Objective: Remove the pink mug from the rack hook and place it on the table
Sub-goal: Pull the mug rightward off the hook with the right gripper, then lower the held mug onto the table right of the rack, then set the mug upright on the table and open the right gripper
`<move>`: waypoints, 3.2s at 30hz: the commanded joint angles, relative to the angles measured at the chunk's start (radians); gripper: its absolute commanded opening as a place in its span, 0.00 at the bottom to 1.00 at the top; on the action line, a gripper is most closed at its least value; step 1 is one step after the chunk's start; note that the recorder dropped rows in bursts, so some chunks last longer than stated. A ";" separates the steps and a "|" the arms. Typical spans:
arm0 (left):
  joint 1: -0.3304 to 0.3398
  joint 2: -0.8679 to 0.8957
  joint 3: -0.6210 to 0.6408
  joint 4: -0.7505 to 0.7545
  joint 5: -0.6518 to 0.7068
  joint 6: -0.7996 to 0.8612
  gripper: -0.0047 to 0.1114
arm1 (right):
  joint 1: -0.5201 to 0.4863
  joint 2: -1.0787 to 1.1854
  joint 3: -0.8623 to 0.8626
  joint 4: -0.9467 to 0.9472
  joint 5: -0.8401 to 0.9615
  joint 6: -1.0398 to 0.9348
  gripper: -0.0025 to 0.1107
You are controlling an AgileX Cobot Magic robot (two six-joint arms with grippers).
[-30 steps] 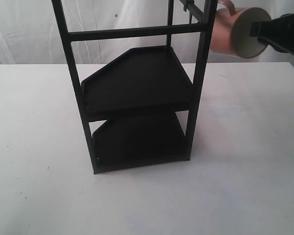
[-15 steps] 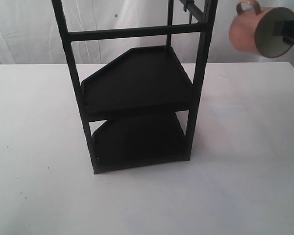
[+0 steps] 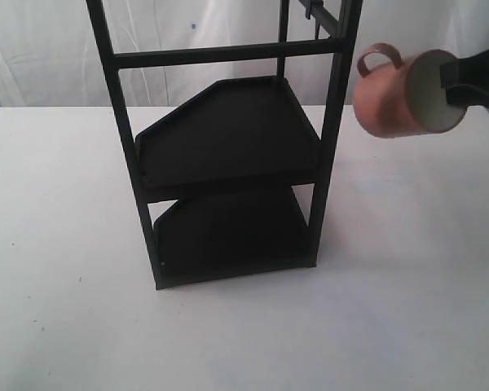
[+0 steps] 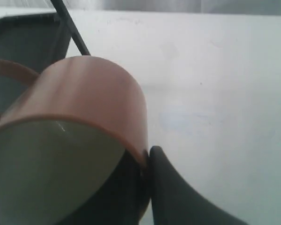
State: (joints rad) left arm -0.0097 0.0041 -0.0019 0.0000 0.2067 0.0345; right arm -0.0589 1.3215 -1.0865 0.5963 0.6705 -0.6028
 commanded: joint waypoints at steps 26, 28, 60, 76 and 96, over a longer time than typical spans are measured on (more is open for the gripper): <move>-0.005 -0.004 0.002 -0.006 0.003 -0.001 0.04 | 0.159 0.318 -0.209 -0.426 0.389 0.309 0.02; -0.005 -0.004 0.002 -0.006 0.003 -0.001 0.04 | 0.176 0.322 -0.209 -0.457 0.408 0.337 0.02; -0.005 -0.004 0.002 -0.006 0.003 -0.001 0.04 | 0.247 0.414 -0.166 -0.627 0.377 0.492 0.02; -0.005 -0.004 0.002 -0.006 0.003 -0.001 0.04 | 0.247 0.415 -0.166 -0.611 0.308 0.493 0.02; -0.005 -0.004 0.002 -0.006 0.003 -0.001 0.04 | 0.247 0.466 -0.157 -0.567 0.262 0.450 0.02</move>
State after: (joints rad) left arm -0.0097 0.0041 -0.0019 0.0000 0.2067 0.0345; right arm 0.1900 1.7720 -1.2458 0.0214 0.9379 -0.1409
